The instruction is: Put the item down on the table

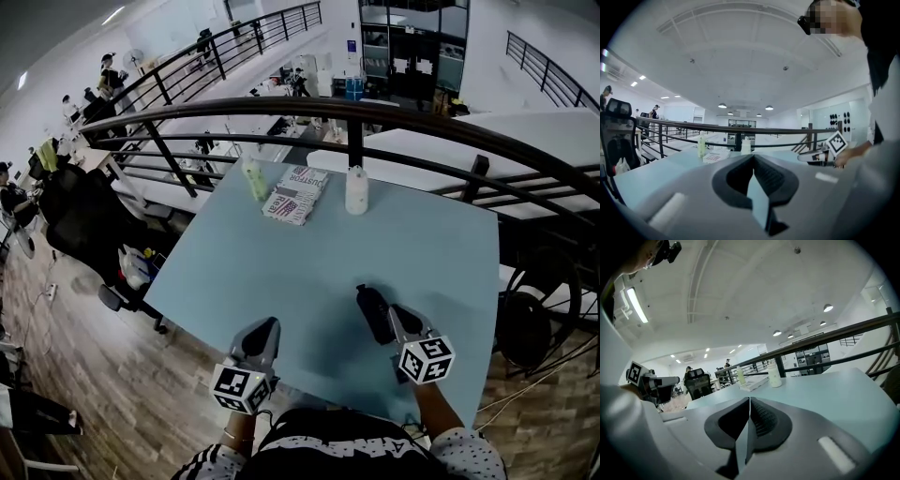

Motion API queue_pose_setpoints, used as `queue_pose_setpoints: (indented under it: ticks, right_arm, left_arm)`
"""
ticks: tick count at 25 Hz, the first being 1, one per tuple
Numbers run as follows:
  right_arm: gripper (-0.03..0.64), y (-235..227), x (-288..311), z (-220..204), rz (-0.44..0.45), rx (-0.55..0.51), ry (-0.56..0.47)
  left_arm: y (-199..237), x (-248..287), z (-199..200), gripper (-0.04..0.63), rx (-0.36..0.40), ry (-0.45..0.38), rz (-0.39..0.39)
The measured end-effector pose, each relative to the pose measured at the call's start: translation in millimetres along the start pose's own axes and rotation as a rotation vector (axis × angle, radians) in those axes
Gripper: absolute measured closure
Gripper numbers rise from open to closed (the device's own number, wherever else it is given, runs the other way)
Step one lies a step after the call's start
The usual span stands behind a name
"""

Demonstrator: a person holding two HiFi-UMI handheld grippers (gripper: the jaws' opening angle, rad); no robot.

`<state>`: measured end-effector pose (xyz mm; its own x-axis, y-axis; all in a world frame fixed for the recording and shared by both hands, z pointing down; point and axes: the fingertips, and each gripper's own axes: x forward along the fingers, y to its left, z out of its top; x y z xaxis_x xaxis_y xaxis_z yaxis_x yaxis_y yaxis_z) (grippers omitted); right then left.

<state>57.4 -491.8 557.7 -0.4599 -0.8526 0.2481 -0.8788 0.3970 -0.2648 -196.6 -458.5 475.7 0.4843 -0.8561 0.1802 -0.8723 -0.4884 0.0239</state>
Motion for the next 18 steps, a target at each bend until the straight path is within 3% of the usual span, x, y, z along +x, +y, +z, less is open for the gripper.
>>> queue_pose_setpoints:
  ticks: [7,18]
  right_arm:
    - [0.618,8,-28,24,0.033,0.038,-0.088]
    - [0.62,27,-62,55,0.093,0.015,-0.165]
  left_arm:
    - [-15,-3,3,0.595,0.007,-0.014,-0.011]
    - [-34,-9,8,0.595,0.006,-0.032,-0.009]
